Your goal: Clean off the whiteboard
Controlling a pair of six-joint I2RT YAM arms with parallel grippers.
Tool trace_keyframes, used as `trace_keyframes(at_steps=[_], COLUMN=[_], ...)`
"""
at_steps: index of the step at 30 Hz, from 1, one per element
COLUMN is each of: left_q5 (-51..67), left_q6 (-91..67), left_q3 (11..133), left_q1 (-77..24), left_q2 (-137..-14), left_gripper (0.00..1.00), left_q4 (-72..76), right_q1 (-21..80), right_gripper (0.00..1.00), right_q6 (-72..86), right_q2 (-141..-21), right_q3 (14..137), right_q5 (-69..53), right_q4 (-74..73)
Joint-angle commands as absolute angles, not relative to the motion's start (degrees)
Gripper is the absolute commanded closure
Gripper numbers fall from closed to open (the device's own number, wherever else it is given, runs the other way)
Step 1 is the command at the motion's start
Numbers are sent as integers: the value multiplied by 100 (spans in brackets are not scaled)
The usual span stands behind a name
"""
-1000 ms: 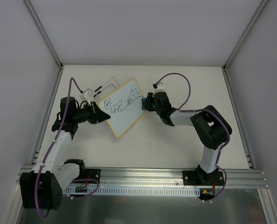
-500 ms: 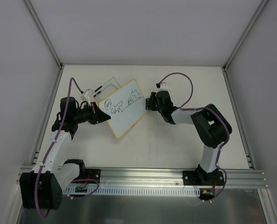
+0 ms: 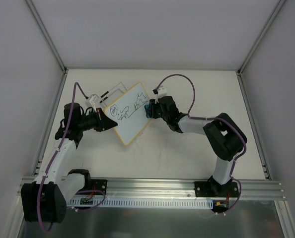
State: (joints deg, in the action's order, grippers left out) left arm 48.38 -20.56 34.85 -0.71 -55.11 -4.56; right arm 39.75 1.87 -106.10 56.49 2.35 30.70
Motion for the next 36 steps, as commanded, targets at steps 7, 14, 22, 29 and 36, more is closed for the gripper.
trace_keyframes(at_steps=[7,14,22,29,36], left_q5=[5818,5862,5889,5880,5950], left_q6=[-2162,-2153,-2145,-2153,-2145], left_q3=[3639,3639,3647,3630,3647], left_q1=[-202,-202,-202,-202,-202], left_q2=[-5405,-5396,-5405,-5432,-5476], left_gripper=[100,100,100,100,100], left_q4=[-246,-255,-246,-255,-246], right_q1=[4035,3508,3314,3366,3410], right_gripper=[100,100,100,100,100], right_q6=[-124,623,747,511,71], right_q2=[-10257,-10503,-10486,-10144,-10195], right_q3=[5766,5616,5467,5484,6028], right_q5=[-80,308,334,97,-386], right_q4=[2927,2567,2531,2558,2496])
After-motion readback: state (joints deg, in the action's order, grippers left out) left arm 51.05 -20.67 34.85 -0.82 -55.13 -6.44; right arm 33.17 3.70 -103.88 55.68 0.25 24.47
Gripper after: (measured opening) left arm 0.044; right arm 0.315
